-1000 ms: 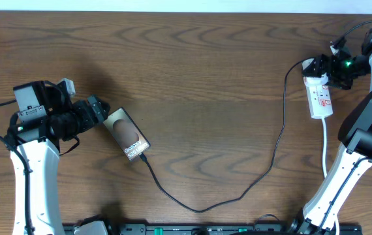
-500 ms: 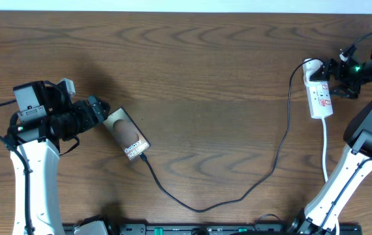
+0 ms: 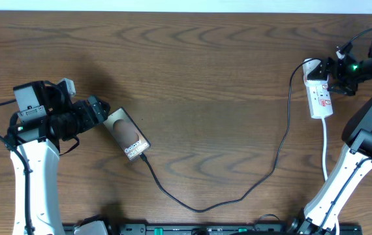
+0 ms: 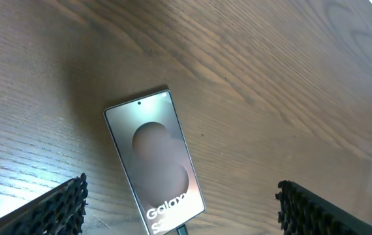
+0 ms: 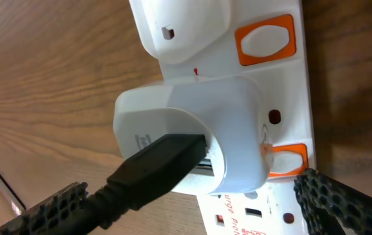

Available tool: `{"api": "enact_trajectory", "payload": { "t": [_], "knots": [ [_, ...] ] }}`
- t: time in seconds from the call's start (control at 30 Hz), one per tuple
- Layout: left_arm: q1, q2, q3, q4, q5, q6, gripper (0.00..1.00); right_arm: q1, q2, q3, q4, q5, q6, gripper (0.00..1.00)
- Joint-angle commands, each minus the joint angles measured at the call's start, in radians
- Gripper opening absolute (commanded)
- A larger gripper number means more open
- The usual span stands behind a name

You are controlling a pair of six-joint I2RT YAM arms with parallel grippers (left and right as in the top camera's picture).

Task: Plug charger to phone and switch on socket
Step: 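Press the white plug down firmly into the socket with the right gripper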

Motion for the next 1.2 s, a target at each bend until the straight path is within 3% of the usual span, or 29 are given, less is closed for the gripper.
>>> {"api": "enact_trajectory", "payload": {
  "t": [0.0,1.17],
  "knots": [
    [0.003,0.003,0.022,-0.002,0.006,0.010,0.92,0.025,0.017,0.012,0.001,-0.058,-0.040,0.99],
    [0.003,0.003,0.022,-0.003,0.006,0.010,0.91,0.037,0.018,-0.039,0.018,-0.148,-0.066,0.99]
  ]
}}
